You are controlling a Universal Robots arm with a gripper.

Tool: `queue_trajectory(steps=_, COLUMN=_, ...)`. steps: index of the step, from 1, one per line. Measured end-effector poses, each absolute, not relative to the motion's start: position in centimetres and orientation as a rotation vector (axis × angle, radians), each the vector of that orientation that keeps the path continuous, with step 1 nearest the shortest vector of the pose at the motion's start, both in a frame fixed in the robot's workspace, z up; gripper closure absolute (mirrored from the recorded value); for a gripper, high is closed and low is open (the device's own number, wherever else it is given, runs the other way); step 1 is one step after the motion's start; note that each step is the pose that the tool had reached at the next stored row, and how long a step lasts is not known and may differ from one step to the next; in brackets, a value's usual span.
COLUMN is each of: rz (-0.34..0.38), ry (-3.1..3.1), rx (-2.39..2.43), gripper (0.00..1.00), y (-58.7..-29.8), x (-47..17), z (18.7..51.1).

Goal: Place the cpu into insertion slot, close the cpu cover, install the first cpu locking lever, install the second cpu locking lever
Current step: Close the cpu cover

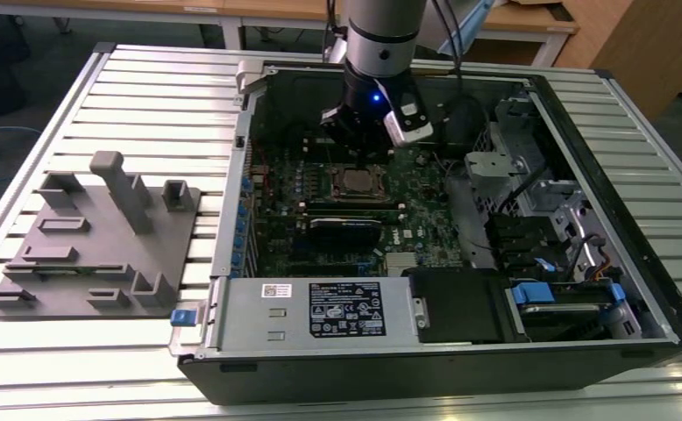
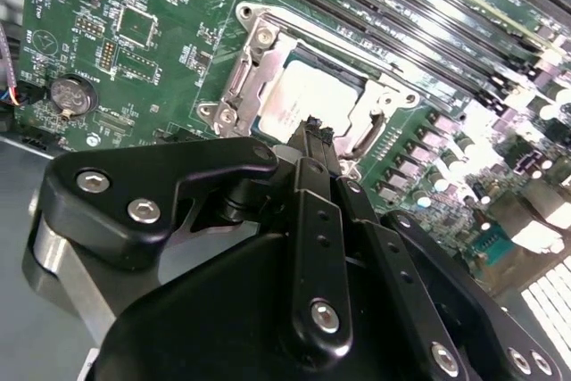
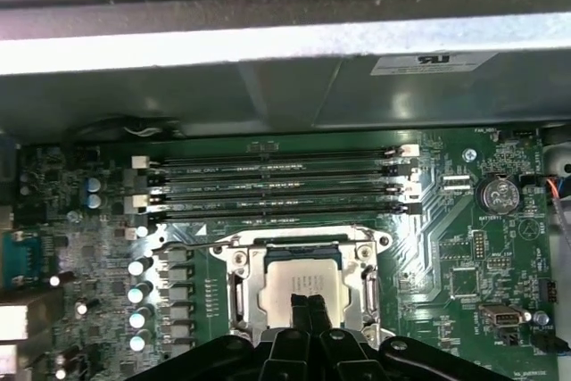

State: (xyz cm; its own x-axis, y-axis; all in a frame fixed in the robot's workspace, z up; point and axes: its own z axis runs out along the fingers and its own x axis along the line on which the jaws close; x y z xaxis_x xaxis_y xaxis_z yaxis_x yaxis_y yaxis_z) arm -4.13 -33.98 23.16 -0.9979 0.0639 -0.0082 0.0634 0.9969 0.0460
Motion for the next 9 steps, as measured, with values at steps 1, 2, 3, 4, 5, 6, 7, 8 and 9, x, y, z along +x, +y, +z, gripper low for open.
queue_trajectory(steps=1, rz=0.071, ry=3.127, rx=0.097, gripper=0.89, y=-33.98, x=-4.13, z=23.07)
queue_trajectory(steps=2, rz=0.072, ry=3.126, rx=0.095, gripper=0.89, y=-33.98, x=-4.13, z=22.96)
queue_trajectory(steps=3, rz=0.072, ry=3.125, rx=0.092, gripper=0.89, y=-33.98, x=-4.13, z=22.85)
queue_trajectory(steps=4, rz=0.072, ry=3.124, rx=0.089, gripper=0.89, y=-33.98, x=-4.13, z=22.78)
queue_trajectory(steps=5, rz=0.072, ry=3.124, rx=0.087, gripper=0.89, y=-33.98, x=-4.14, z=22.74)
queue_trajectory(steps=6, rz=0.071, ry=3.124, rx=0.086, gripper=0.89, y=-33.99, x=-4.14, z=22.72)
queue_trajectory(steps=7, rz=0.071, ry=3.124, rx=0.085, gripper=0.89, y=-33.99, x=-4.14, z=22.72)
queue_trajectory(steps=8, rz=0.072, ry=3.124, rx=0.085, gripper=0.89, y=-33.98, x=-4.14, z=22.70)
queue_trajectory(steps=9, rz=0.072, ry=3.124, rx=0.085, gripper=0.89, y=-33.98, x=-4.14, z=22.71)
